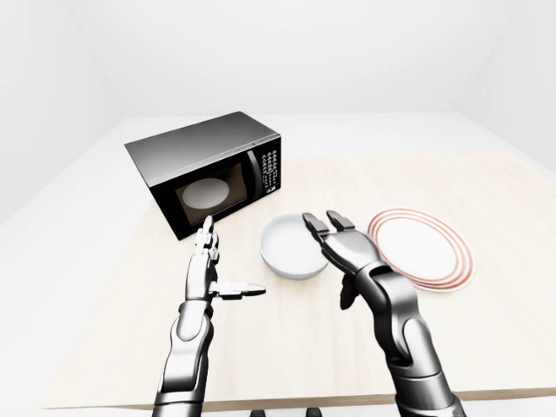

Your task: Pick up the white bowl and put it on the plate.

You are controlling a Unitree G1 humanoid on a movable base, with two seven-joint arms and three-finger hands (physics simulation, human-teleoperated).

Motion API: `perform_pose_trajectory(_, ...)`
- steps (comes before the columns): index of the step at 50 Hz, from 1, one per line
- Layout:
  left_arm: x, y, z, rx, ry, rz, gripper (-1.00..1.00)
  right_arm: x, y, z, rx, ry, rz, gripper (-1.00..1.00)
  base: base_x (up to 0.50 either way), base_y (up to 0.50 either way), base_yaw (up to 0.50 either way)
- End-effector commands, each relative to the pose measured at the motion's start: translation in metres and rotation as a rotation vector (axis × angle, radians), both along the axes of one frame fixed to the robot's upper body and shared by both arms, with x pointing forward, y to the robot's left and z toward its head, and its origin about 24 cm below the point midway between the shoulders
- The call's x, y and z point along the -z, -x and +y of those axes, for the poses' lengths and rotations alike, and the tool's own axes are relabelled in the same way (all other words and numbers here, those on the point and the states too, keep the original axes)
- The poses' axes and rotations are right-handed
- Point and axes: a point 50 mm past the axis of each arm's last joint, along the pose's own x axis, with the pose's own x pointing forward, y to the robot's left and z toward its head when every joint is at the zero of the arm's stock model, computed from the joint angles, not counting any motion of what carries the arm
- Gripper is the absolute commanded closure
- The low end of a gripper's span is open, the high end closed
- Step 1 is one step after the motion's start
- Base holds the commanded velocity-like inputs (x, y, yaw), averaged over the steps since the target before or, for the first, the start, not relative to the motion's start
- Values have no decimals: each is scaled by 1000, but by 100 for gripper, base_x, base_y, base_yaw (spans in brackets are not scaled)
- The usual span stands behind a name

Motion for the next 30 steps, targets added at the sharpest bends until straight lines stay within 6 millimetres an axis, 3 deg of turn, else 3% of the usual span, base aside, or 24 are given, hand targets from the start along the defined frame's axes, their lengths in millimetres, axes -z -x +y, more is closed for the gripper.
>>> perform_pose_trajectory(1,0,0,0,1,-1,0,-100,0,-3,8,-49,49,26,-100,0,0,0)
perform_pose_trajectory(30,0,0,0,1,0,0,-100,-1,-7,29,-104,114,11,-100,0,0,0)
